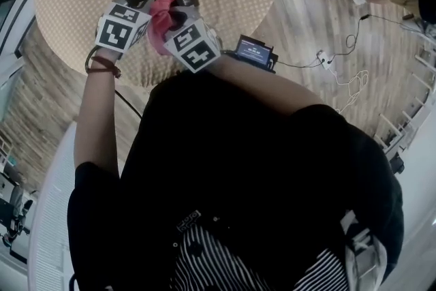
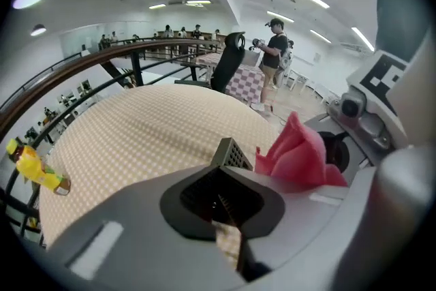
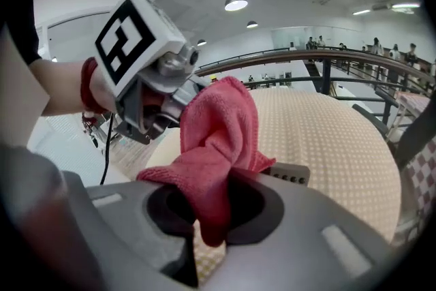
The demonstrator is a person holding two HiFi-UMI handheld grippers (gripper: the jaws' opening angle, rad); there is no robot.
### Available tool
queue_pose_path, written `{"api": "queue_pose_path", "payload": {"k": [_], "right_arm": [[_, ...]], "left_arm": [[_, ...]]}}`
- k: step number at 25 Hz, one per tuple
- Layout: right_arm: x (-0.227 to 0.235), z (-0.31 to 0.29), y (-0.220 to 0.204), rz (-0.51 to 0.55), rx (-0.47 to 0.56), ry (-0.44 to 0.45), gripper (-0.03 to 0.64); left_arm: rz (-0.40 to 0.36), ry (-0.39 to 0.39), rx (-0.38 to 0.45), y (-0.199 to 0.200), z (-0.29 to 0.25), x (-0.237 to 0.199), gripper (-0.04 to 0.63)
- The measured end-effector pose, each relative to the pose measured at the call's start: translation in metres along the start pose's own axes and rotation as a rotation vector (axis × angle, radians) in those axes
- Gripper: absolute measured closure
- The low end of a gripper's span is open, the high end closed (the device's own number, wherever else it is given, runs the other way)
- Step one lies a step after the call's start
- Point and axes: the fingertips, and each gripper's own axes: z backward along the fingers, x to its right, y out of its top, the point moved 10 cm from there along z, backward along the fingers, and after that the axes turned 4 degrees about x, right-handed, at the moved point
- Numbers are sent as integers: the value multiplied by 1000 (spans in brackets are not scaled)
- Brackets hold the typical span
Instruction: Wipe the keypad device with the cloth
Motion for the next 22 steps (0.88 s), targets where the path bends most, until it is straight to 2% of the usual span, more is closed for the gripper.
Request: {"api": "queue_pose_path", "payload": {"k": [4,10,15,20,22], "right_arm": [[-2,-5,-8,32,-12,-7,552],[-4,-32,-16,40,-25,-45,552],[-3,-37,-20,40,-34,-48,552],[5,-43,-24,-13,-35,-56,552],[7,-47,-24,-13,-39,-58,552]], "left_arm": [[-49,-55,-90,5,-25,-1,597],[-39,-58,-178,-7,-46,-17,595],[1,-71,-191,-13,-57,-19,595],[-79,-39,-235,-10,-67,-15,597],[-66,-34,-238,-9,-70,-17,597]]}}
